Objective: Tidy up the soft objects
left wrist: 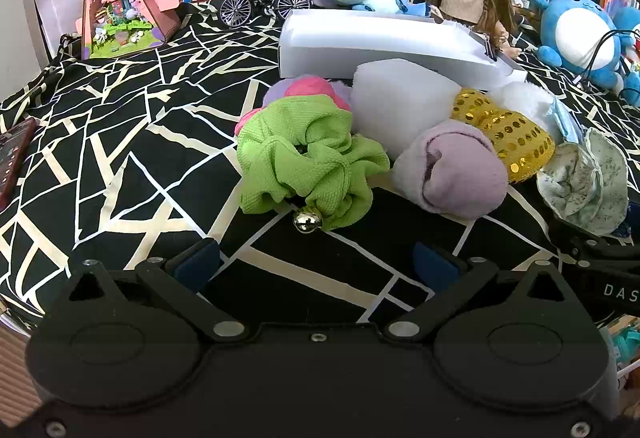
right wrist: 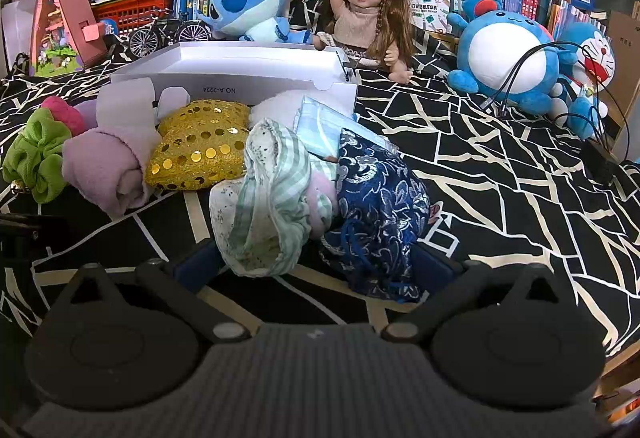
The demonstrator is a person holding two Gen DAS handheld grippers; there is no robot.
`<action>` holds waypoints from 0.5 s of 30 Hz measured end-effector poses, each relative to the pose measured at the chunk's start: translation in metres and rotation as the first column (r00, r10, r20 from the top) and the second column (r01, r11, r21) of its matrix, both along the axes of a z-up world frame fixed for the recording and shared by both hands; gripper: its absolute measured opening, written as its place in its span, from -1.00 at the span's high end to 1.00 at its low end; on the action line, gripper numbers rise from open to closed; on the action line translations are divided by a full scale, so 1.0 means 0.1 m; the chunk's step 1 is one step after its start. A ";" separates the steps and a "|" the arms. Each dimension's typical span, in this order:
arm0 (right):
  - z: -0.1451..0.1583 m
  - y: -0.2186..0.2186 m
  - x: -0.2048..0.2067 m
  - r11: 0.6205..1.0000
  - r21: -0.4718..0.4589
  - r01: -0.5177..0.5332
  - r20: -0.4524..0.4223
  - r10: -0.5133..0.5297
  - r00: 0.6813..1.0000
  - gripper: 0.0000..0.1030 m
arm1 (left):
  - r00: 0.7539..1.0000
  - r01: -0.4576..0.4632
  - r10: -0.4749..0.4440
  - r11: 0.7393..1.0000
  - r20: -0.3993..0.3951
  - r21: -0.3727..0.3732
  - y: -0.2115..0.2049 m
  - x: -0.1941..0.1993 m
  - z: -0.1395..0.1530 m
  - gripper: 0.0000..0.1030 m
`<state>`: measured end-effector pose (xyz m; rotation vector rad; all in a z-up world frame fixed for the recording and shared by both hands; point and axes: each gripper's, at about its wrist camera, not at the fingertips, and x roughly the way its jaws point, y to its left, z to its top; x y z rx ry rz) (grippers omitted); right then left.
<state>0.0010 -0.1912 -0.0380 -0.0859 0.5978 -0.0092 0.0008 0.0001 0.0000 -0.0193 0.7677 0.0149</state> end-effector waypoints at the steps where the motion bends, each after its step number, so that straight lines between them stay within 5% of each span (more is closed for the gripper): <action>1: 0.00 0.00 0.00 1.000 0.000 0.000 0.000 0.000 1.000 -1.00 | 1.000 0.000 0.000 1.000 0.000 0.000 0.00 0.00 0.00 -1.00; 15: -0.01 0.01 0.00 1.000 -0.001 0.000 0.000 0.000 1.000 -1.00 | 1.000 0.000 0.000 1.000 -0.002 0.002 0.00 0.00 0.00 -1.00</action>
